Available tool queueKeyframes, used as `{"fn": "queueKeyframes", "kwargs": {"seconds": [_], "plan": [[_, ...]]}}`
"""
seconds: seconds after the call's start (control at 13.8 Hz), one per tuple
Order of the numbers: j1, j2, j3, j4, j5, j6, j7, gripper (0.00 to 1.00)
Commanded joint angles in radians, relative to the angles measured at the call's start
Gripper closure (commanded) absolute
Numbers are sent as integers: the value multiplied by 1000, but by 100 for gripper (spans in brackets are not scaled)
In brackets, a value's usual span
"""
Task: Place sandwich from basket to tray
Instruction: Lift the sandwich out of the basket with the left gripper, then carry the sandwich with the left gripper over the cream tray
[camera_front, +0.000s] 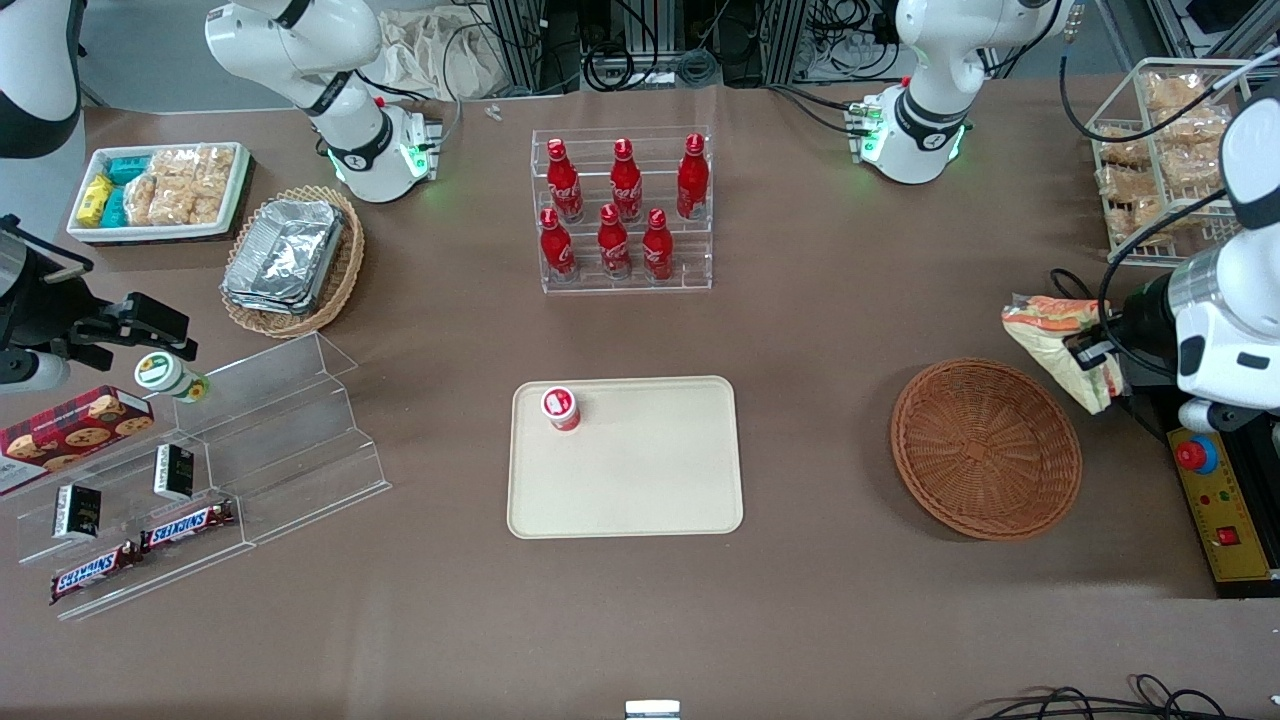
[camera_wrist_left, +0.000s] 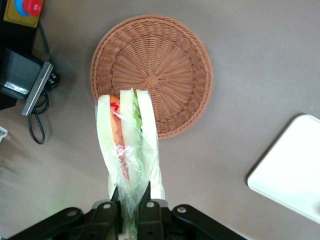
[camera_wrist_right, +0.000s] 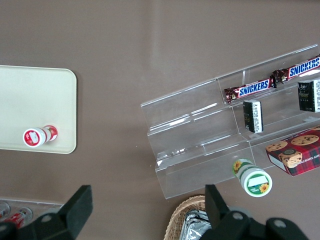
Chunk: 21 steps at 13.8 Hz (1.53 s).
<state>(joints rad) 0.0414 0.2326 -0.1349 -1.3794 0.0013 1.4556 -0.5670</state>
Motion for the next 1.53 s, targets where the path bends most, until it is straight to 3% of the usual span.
{"fn": "queueKeyframes", "kwargs": {"seconds": [0.0,0.44,0.73,1.02,1.45], "plan": [[-2,11,-41,43,-11,-37,56,100],[-24,27,-265,34,42,-38,125,100],[-176,121,-276,22,77,159,124,100],[-310,312,-276,26,239,349,-5,100],[-333,502,-276,20,238,630,-11,100]]}}
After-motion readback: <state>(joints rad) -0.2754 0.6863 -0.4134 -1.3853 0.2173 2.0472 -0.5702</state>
